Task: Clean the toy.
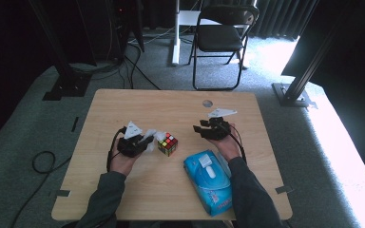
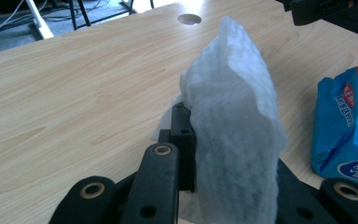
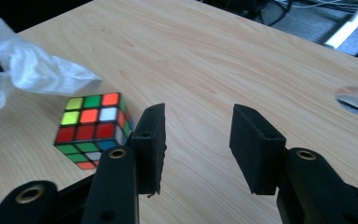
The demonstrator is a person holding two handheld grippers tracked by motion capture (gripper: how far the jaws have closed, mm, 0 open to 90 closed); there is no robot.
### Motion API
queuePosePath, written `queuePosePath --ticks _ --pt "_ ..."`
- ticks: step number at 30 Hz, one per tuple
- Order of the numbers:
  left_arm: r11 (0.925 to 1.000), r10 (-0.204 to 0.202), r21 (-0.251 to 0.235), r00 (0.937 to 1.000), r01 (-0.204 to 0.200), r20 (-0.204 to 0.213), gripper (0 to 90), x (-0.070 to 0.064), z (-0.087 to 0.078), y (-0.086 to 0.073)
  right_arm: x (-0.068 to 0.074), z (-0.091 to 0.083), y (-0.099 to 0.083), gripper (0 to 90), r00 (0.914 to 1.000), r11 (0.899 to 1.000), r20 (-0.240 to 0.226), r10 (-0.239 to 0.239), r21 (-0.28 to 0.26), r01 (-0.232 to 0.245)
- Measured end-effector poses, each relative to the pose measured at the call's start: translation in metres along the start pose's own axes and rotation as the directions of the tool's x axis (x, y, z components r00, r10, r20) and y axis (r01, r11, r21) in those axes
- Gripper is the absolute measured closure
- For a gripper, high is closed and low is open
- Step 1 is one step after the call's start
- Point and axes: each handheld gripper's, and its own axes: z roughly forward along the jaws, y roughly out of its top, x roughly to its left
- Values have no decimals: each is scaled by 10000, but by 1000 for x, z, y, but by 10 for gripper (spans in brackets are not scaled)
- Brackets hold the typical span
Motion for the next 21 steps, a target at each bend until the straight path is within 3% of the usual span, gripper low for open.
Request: queuePosePath --ticks 10,21 --pt "10000 -34 -17 10000 34 -11 826 0 -1 0 31 25 9 522 9959 9974 -719 -544 440 577" --pt "10000 -31 -13 10000 31 -20 827 1 -2 0 54 44 9 459 9882 9896 -1212 -941 967 1061"
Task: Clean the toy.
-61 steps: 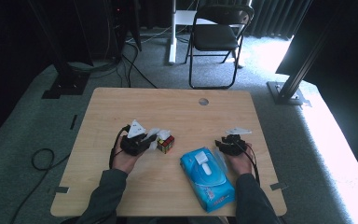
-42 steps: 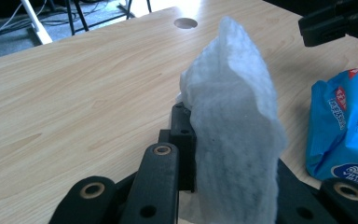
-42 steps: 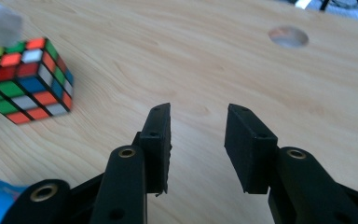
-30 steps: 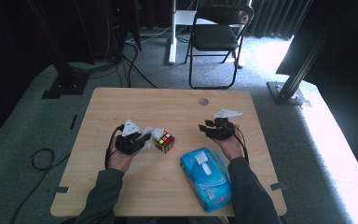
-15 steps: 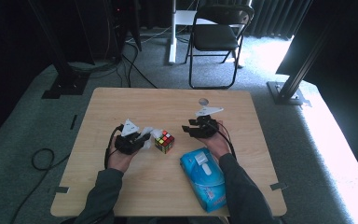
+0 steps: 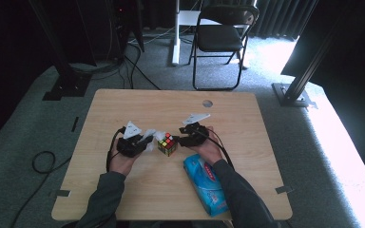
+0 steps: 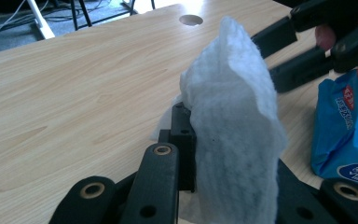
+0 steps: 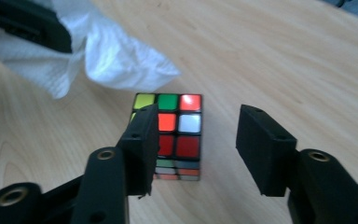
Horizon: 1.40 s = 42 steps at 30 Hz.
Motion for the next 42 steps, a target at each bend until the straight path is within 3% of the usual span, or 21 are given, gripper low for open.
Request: queuePosePath --ticks 2,4,7,12,24,27,33,38,42 --pt "10000 -25 -11 10000 25 -5 827 0 0 0 2 5 1 404 9999 9996 -136 -51 289 55" --pt "10000 -22 -7 10000 22 -9 827 0 0 0 5 9 1 350 9995 9983 72 -303 501 299" --pt "10000 -21 -14 10000 21 -7 827 0 0 0 10 15 2 289 9988 9963 35 -479 710 476" --pt "10000 -10 -14 10000 10 -14 827 0 1 0 14 21 4 245 9980 9938 -179 -612 916 626" --pt "10000 -7 -22 10000 7 -22 827 0 0 0 22 39 3 227 9937 9795 -113 -1119 1671 1122" --pt "10000 -35 -67 10000 35 -46 827 1 -1 0 24 42 4 305 9897 9733 3 -1428 1817 1404" --pt "9999 -62 -123 10000 62 -57 827 2 -2 0 18 43 4 326 9947 9774 -120 -1019 1852 1023" --pt "9999 -72 -83 10000 72 -39 827 2 -2 0 23 51 4 289 9862 9573 23 -1655 2407 1601" --pt "9999 -70 -90 10000 69 -39 827 2 -2 0 20 53 4 317 9896 9576 -27 -1441 2517 1401"
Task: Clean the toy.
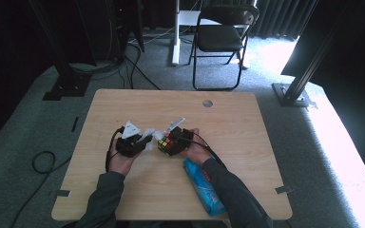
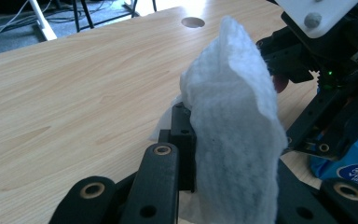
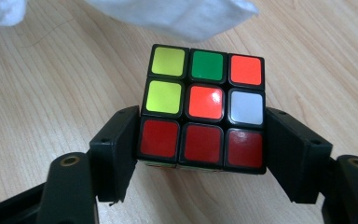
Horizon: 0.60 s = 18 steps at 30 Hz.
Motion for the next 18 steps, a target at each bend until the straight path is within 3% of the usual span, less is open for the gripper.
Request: queuePosePath --ticks 8,13,18 --pt "10000 -20 -38 10000 20 -15 827 1 -1 0 -1 1 0 324 9998 9998 -117 172 65 -171" --pt "10000 -28 -34 10000 28 -19 827 1 -1 0 -1 4 0 328 10000 9993 -52 57 379 -55" --pt "10000 -45 -49 10000 45 -21 827 1 -1 0 0 3 0 342 10000 9997 34 -38 258 37"
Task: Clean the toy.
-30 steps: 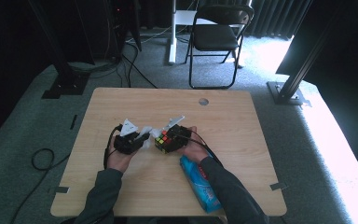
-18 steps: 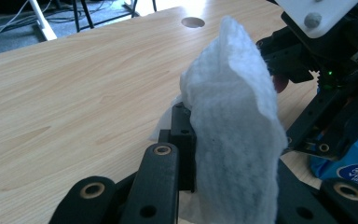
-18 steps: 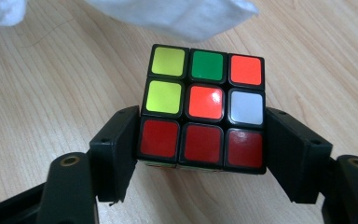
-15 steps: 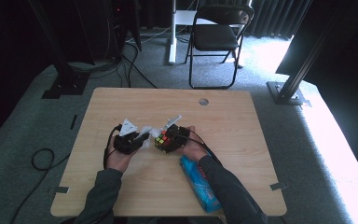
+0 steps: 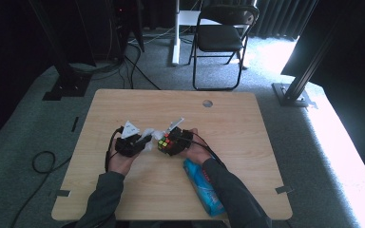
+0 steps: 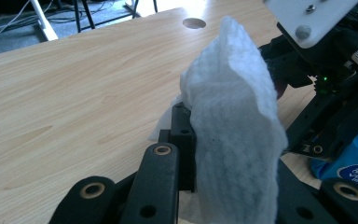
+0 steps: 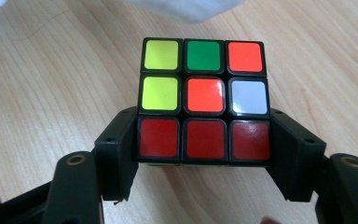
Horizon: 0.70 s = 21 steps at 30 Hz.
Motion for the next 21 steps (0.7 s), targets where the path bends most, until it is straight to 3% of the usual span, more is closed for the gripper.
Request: queuePosePath --ticks 3,6,8,14,21 --pt "10000 -26 -11 10000 26 -8 827 0 0 0 2 -2 -1 343 9998 9996 127 -147 -221 149" --pt "10000 -31 -31 10000 31 -21 827 1 -1 0 0 -8 -3 343 10000 9968 -22 17 -795 -18" --pt "10000 -46 -21 10000 46 -24 827 1 -1 0 -1 -12 -5 343 9998 9930 -163 99 -1174 -118" --pt "9999 -74 -79 10000 74 1 827 1 -1 1 2 -20 -9 344 9991 9786 -323 -288 -2049 216" --pt "9995 -151 -279 9994 160 327 828 -2 -3 5 4 -21 -10 344 9990 9760 -287 -352 -2158 282"
